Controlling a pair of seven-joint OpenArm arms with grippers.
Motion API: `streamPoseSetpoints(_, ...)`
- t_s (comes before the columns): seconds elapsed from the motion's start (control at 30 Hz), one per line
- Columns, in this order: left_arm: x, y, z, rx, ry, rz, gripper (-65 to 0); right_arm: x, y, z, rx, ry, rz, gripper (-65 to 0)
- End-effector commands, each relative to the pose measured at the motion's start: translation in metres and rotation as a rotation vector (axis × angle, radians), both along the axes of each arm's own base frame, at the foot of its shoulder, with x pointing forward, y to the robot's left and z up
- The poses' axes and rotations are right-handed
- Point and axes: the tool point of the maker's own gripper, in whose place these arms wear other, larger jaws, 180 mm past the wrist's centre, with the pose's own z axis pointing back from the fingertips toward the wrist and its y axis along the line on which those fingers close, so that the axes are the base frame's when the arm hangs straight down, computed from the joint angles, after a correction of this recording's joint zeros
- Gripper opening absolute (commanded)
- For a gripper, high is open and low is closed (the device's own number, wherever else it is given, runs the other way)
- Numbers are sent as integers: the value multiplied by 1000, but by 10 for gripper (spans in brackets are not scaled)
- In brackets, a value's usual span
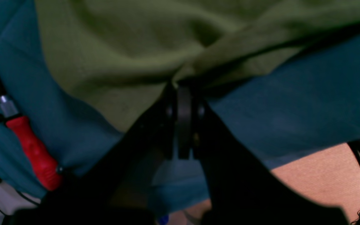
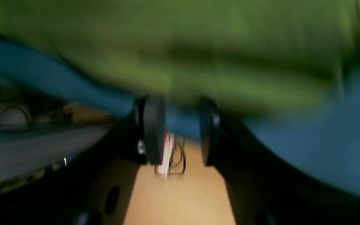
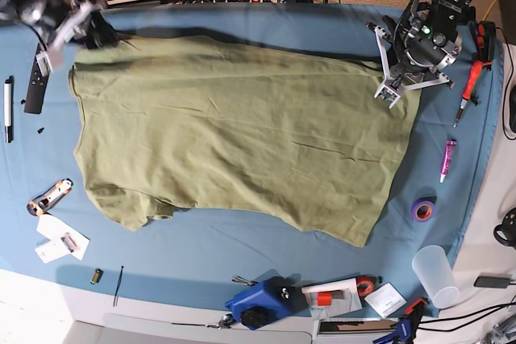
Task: Layout the t-shirt on the table in an organized manner, then fold the t-shirt properly
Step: 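Release the shirt and reposition the right gripper at its shoulder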
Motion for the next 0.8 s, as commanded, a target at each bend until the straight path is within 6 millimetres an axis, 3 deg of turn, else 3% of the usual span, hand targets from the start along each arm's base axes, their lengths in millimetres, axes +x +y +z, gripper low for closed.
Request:
streamPoseSetpoints(0.0,5,2,6,5,-27,1,-650,15,-5,17,-14,-79,0,-461)
streamPoseSetpoints(0.3,6,-2,6,-7,-28,4,-650,-8,-48,-21,-188,79,-89,-461)
streamPoseSetpoints(0.5,6,-2,6,-7,-31,4,-650,-9,-56,-37,-144,101,-144,-461)
streamPoseSetpoints(0.6,6,-2,6,-8,-31,3,-650,-5,-54,-44,-120,110,-146,-461)
streamPoseSetpoints(0.77,6,-2,6,-8,-30,3,-650,0,-24,-70,-75,174,-55,-461)
